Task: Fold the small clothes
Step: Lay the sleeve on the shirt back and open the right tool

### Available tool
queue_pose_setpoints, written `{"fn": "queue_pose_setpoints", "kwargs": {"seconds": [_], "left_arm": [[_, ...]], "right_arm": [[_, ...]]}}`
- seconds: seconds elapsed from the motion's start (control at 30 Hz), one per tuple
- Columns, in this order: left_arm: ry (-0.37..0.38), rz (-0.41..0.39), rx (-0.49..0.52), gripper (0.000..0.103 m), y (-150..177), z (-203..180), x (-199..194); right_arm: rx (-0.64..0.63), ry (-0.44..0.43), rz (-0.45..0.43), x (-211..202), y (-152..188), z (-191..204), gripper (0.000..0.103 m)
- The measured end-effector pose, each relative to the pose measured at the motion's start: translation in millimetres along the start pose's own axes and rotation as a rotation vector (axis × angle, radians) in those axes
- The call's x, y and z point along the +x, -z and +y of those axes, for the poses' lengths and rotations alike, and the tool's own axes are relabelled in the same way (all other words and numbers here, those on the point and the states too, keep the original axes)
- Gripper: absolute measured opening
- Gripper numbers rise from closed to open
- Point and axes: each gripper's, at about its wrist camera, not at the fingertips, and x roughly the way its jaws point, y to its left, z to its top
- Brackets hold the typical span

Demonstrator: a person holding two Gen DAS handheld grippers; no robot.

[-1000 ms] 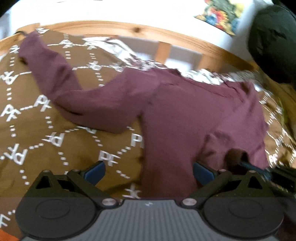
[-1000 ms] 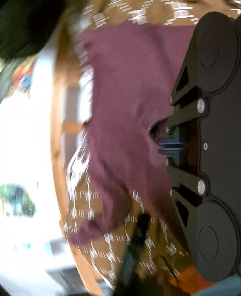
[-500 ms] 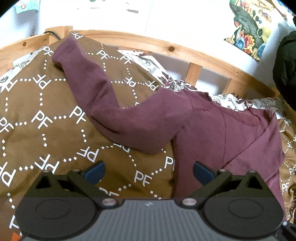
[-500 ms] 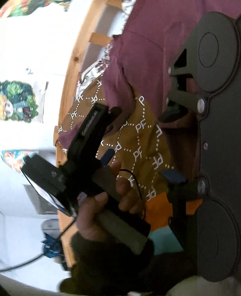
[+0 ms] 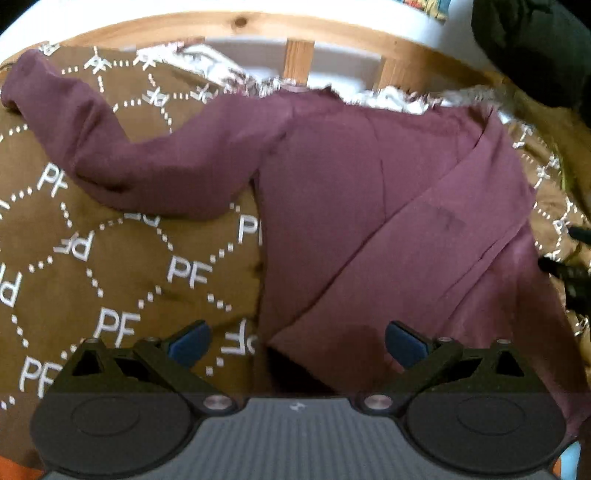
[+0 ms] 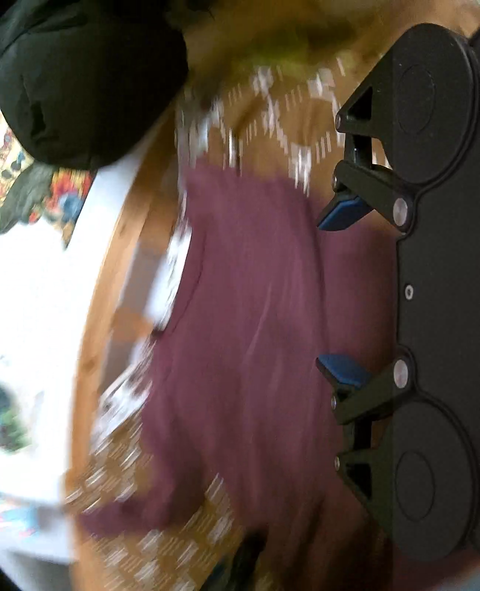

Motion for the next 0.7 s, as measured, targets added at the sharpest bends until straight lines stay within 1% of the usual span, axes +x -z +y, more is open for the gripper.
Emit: {"fn": "queue_pose_setpoints", "kwargs": {"seconds": [0.07, 0.13, 0.2, 0.33, 0.5, 0.53, 0.57, 0.6, 0.63, 0.67, 0.7], "left_arm": [[0.02, 0.018, -0.024, 0.102, 2.9, 1.5, 2.0], [0.022, 0.025, -0.039, 0.102, 5.0, 4.7, 2.2], [0.017, 0.026, -0.045, 0.102, 5.4, 6.4, 2.1], [0.017, 0.022, -0.058, 0.102, 1.3, 11.4, 3.2], [0.026, 0.017, -0.052, 0.102, 1.4, 11.1, 2.1], [0.029, 0.016, -0.051, 0.102, 1.1, 11.4, 2.1], [0.031, 0.016, -0.052, 0.102, 1.0, 11.2, 2.2], [0.031, 0.016, -0.052, 0.102, 0.9, 10.9, 2.4], [0.029, 0.017, -0.052, 0.102, 0.8, 10.7, 2.6], [0.028, 0.017, -0.052, 0.102, 0.7, 10.5, 2.9], [0.026, 0.017, -0.052, 0.102, 0.5, 10.4, 3.1]], "right_arm": [[-0.053, 0.07, 0.051, 19.2, 4.3, -11.8, 0.076], [-0.086, 0.122, 0.074, 36.2, 6.0, -21.6, 0.076], [-0.168, 0.173, 0.086, 50.4, 6.2, -21.3, 0.076], [-0.366, 0.254, 0.059, 74.3, 9.3, -10.7, 0.075], [-0.594, 0.383, -0.05, 91.3, 15.3, 2.3, 0.069], [-0.624, 0.383, -0.066, 93.1, 15.7, 3.4, 0.065], [-0.648, 0.372, -0.073, 94.3, 14.5, 2.6, 0.056], [-0.67, 0.358, -0.071, 96.3, 14.7, 3.2, 0.05], [-0.681, 0.345, -0.062, 98.3, 14.4, 3.2, 0.036], [-0.667, 0.318, -0.047, 99.3, 12.9, 1.7, 0.024], [-0.636, 0.3, -0.032, 98.4, 10.6, 0.0, 0.021]]}}
